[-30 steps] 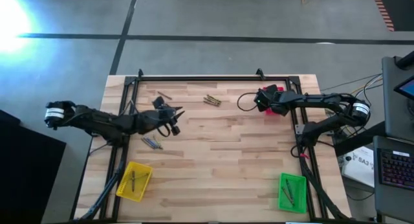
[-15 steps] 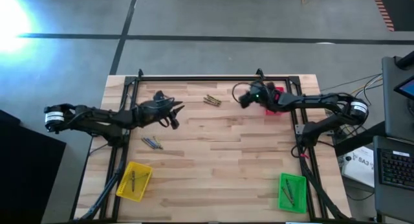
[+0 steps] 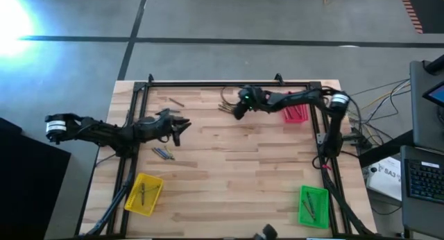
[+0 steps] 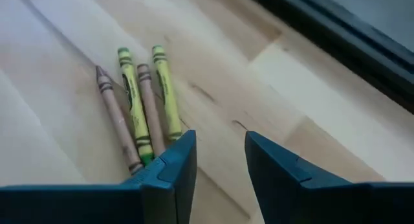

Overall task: Sort crayons
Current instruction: Put the green crayon into the green bin

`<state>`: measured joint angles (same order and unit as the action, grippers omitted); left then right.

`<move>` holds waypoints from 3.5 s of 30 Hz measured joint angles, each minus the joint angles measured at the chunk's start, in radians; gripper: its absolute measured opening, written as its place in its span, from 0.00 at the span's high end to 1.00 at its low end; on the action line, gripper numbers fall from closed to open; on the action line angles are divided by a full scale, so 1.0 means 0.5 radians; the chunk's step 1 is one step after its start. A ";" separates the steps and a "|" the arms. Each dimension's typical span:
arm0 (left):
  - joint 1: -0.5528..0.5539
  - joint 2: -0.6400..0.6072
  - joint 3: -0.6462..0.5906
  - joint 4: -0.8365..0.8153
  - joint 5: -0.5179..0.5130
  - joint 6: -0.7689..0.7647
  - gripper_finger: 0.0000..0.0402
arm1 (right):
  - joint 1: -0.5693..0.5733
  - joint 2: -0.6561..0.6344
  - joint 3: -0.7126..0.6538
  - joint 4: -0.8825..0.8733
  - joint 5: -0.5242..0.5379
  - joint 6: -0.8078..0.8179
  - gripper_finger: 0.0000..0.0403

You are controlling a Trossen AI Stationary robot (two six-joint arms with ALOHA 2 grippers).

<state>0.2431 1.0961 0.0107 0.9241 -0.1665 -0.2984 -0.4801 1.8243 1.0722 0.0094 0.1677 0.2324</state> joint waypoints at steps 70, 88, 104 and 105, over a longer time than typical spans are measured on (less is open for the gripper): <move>-0.005 0.441 0.175 0.176 0.152 -0.138 0.81 | 1.081 -0.869 -0.204 -1.541 0.496 1.140 0.97; -0.458 0.589 0.144 0.319 0.158 -0.262 0.81 | 1.945 -1.248 -0.509 -1.531 0.348 2.115 0.97; -0.487 0.642 0.143 0.319 0.138 -0.305 0.81 | 2.497 -1.248 -0.309 -1.939 -0.195 2.699 0.97; -0.490 0.642 0.143 0.315 0.138 -0.313 0.81 | 2.557 -1.248 -0.309 -1.935 -0.259 2.761 0.97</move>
<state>-0.0017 1.4170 0.0822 1.0817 -0.0975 -0.4550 0.7985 1.2003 0.9176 -0.9582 0.0384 1.6130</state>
